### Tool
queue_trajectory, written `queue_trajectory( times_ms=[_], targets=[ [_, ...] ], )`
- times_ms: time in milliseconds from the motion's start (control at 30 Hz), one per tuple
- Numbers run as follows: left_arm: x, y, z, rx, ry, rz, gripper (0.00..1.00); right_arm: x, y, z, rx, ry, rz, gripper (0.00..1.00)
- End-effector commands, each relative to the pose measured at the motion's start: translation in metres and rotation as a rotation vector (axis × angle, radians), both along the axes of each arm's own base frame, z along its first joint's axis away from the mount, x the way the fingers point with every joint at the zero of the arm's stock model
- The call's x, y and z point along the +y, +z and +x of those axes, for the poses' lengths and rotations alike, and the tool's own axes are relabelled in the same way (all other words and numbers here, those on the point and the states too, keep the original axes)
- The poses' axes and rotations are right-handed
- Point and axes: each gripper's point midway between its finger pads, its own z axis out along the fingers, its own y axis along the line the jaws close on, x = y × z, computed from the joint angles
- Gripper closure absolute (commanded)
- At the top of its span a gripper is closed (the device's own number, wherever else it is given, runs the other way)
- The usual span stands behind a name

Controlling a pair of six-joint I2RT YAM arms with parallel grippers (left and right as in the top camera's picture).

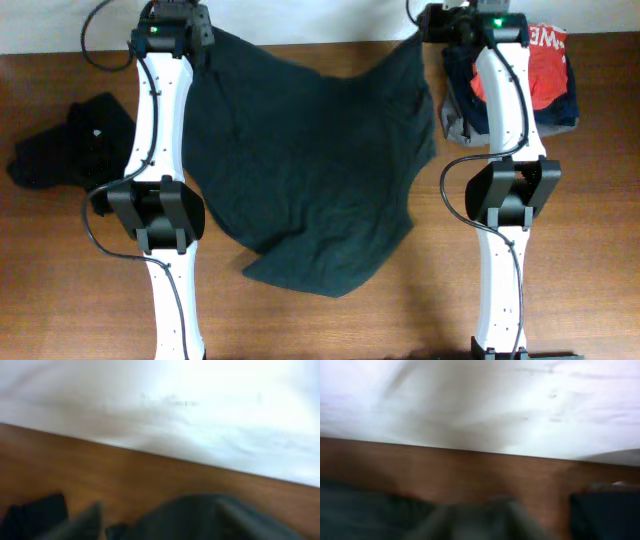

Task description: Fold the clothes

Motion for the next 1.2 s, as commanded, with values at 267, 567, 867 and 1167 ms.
queue_trajectory(
  times_ms=[267,567,867,1167],
  targets=[
    [0.008,0.043,-0.028,0.029,-0.015,0.08,0.01,-0.009,0.091,-0.062,0.041,-0.046,0.022,0.0],
    [-0.038,0.036,-0.125,0.36,-0.23,-0.132,0.01,-0.017,0.105,-0.172,0.337,-0.141,-0.076,0.01],
    [-0.052,0.014,-0.166,0.547,-0.263,-0.196,0.01,0.022,0.099,-0.195,0.409,-0.037,-0.066,0.01],
    [-0.069,0.033,-0.189,0.55,-0.311,-0.186,0.01,0.031,0.139,-0.237,0.364,-0.021,-0.109,0.01]
  ],
)
